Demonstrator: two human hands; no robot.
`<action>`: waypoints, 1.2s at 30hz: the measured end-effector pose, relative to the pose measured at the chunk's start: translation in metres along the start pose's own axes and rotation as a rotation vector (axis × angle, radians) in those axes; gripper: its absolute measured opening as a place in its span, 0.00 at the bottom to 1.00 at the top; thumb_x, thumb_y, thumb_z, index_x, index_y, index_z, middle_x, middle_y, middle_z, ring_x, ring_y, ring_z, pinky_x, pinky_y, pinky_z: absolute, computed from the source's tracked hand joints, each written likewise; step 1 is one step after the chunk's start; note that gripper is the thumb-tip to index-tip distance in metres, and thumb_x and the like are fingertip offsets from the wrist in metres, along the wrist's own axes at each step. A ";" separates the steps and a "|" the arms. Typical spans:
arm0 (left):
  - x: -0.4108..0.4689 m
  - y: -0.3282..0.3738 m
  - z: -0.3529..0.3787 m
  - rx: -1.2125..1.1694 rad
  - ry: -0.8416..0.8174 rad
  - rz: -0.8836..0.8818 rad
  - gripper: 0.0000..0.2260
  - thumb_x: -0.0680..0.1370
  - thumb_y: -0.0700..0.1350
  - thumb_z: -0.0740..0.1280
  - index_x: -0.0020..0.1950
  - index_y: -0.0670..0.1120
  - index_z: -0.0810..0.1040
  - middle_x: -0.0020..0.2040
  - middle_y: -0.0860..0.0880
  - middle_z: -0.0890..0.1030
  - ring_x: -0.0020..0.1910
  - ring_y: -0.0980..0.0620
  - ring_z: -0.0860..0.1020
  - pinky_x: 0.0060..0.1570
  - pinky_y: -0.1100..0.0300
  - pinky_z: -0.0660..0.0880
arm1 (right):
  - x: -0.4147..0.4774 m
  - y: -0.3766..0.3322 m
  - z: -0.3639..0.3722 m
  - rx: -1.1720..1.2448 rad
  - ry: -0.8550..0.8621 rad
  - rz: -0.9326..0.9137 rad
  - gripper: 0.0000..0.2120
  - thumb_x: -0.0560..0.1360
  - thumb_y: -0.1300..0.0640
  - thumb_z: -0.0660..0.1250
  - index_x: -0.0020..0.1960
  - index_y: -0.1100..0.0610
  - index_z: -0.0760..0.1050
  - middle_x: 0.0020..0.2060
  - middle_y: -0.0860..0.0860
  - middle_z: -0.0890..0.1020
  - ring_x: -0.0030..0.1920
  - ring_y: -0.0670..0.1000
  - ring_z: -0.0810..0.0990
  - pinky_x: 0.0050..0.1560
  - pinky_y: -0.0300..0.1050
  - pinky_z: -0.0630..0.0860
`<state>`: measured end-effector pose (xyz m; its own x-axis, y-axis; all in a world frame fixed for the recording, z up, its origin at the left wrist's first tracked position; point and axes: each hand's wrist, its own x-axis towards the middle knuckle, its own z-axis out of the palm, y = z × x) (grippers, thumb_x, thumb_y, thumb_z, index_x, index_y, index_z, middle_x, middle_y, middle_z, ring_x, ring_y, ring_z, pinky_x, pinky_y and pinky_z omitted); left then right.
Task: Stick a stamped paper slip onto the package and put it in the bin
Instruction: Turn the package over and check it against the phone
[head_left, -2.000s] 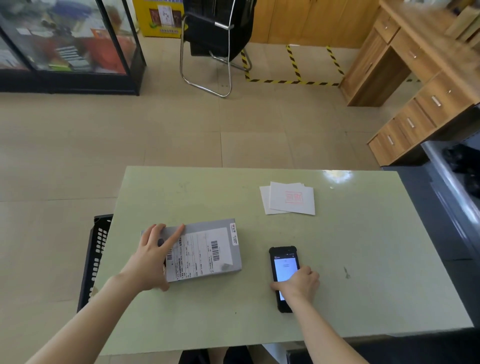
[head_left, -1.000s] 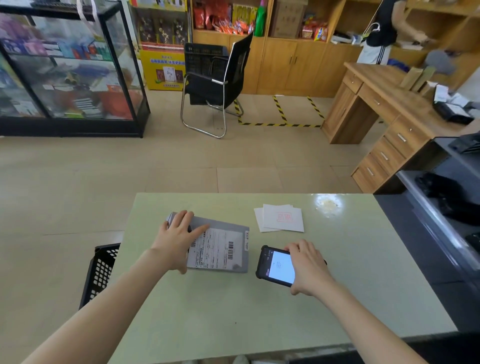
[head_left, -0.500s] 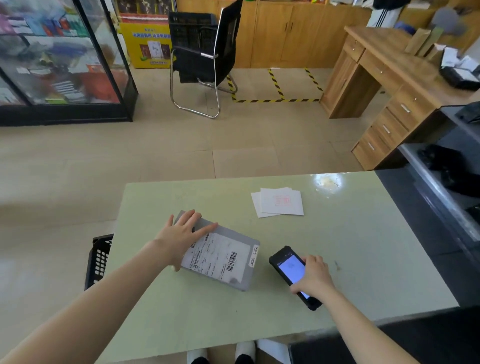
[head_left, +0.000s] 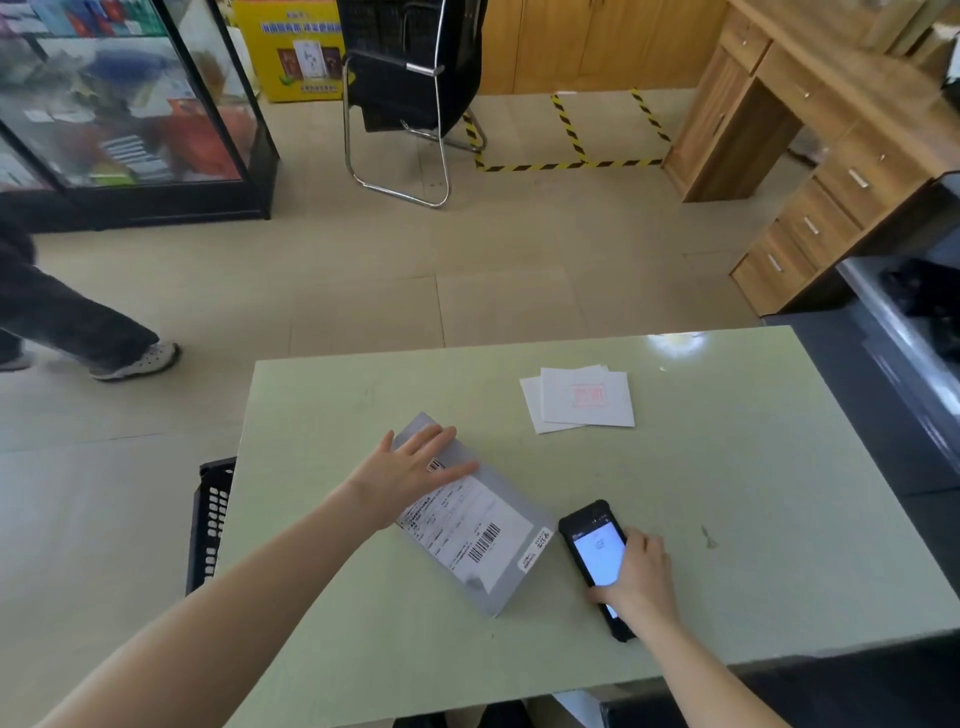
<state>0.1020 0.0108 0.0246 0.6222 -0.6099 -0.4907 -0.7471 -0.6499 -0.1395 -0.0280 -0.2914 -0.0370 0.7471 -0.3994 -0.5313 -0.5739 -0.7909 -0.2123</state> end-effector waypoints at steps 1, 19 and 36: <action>-0.001 -0.001 0.002 -0.009 0.020 0.004 0.51 0.71 0.35 0.70 0.76 0.59 0.35 0.79 0.43 0.40 0.78 0.45 0.43 0.71 0.37 0.60 | 0.000 -0.003 -0.001 0.010 0.017 -0.004 0.39 0.61 0.53 0.78 0.67 0.58 0.63 0.58 0.56 0.69 0.57 0.57 0.71 0.54 0.48 0.73; -0.056 0.064 0.059 -1.391 0.267 -0.418 0.38 0.75 0.46 0.70 0.77 0.61 0.50 0.79 0.47 0.53 0.73 0.47 0.65 0.69 0.56 0.65 | -0.049 -0.113 0.018 0.529 -0.288 -0.232 0.28 0.77 0.55 0.62 0.74 0.45 0.57 0.65 0.44 0.75 0.59 0.46 0.76 0.57 0.43 0.76; -0.044 0.013 0.027 -1.220 0.409 -0.440 0.28 0.78 0.50 0.65 0.75 0.54 0.58 0.69 0.49 0.67 0.52 0.49 0.77 0.49 0.59 0.72 | -0.044 -0.114 -0.005 0.485 -0.096 -0.155 0.26 0.78 0.50 0.61 0.74 0.53 0.60 0.71 0.53 0.68 0.67 0.52 0.71 0.61 0.43 0.67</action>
<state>0.0589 0.0414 0.0209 0.9369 -0.2010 -0.2859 0.0776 -0.6779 0.7310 0.0060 -0.1863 0.0143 0.8146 -0.2321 -0.5315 -0.5653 -0.5228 -0.6381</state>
